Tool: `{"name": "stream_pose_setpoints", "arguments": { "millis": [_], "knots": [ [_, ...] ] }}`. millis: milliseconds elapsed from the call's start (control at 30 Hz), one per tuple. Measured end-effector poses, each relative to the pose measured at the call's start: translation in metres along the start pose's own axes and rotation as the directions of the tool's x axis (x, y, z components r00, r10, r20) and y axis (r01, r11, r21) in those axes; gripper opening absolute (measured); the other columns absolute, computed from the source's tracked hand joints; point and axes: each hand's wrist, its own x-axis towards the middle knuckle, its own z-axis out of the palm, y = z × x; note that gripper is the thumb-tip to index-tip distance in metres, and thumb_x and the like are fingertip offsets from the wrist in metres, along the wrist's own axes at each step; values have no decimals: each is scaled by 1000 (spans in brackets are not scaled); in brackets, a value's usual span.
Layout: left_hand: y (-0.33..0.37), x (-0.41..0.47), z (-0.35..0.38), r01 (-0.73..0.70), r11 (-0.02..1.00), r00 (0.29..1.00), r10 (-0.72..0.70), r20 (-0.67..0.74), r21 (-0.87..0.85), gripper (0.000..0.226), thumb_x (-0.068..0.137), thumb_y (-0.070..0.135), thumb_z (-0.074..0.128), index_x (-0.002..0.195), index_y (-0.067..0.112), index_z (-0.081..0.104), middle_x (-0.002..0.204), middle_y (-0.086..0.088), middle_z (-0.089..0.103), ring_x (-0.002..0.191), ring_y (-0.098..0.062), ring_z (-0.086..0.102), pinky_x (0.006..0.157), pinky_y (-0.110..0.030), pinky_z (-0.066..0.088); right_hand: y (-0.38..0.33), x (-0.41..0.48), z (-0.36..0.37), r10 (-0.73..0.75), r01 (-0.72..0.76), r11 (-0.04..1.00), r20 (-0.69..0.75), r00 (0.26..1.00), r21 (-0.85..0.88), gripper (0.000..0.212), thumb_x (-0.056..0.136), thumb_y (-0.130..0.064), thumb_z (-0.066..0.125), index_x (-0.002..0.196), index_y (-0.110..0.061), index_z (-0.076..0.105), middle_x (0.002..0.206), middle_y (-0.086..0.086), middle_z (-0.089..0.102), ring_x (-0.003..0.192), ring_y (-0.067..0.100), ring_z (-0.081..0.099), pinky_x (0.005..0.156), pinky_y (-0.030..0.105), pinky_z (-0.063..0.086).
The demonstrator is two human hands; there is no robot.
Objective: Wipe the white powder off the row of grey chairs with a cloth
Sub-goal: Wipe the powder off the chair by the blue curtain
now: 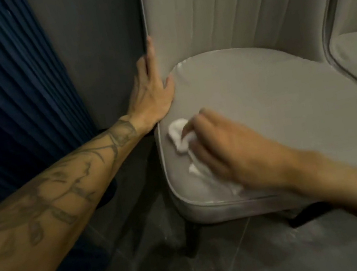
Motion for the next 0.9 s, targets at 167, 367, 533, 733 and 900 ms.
{"name": "stream_pose_setpoints", "arguments": {
  "millis": [167, 367, 533, 733, 900],
  "knots": [
    [-4, 1, -2, 4, 998, 1000, -3, 15, -63, 84, 98, 33, 45, 167, 19, 0, 157, -17, 33, 135, -35, 46, 111, -48, 41, 38, 69, 14, 72, -69, 996, 44, 996, -59, 23, 102, -28, 46, 103, -5, 51, 104, 14, 54, 85, 26, 52, 85, 44, 43],
    [-3, 0, 2, 4, 998, 1000, -5, -5, -65, 81, 104, 35, 47, 167, 23, -3, 158, -13, 31, 135, -34, 48, 112, -43, 41, -16, 9, -9, -292, 255, 955, 319, 902, 154, 15, 105, -24, 45, 112, -16, 56, 107, -4, 52, 94, 8, 51, 88, 17, 41],
    [-2, 1, 1, 8, 999, 1000, -8, 9, -33, 82, 105, 34, 49, 167, 22, -3, 160, -14, 29, 138, -37, 45, 112, -45, 40, -5, 45, 5, -115, 110, 993, 179, 977, 37, 16, 103, -23, 48, 105, -8, 54, 103, 6, 54, 82, 17, 52, 80, 36, 46],
    [-2, 0, 0, -10, 999, 1000, 10, 14, -51, 82, 105, 36, 46, 167, 22, -6, 158, -14, 30, 135, -34, 48, 114, -47, 40, -41, -40, -11, -170, 151, 985, 280, 945, 88, 14, 104, -25, 45, 108, -17, 56, 103, -4, 47, 88, 9, 44, 82, 15, 36],
    [-1, 0, 0, -6, 999, 1000, 7, 18, -42, 83, 105, 35, 46, 167, 22, -6, 158, -15, 30, 135, -35, 48, 113, -47, 41, -48, -36, 0, -91, 102, 993, 184, 979, -52, 20, 106, -31, 41, 111, -16, 53, 104, 0, 46, 85, 17, 45, 80, 34, 43]
  ]
}}
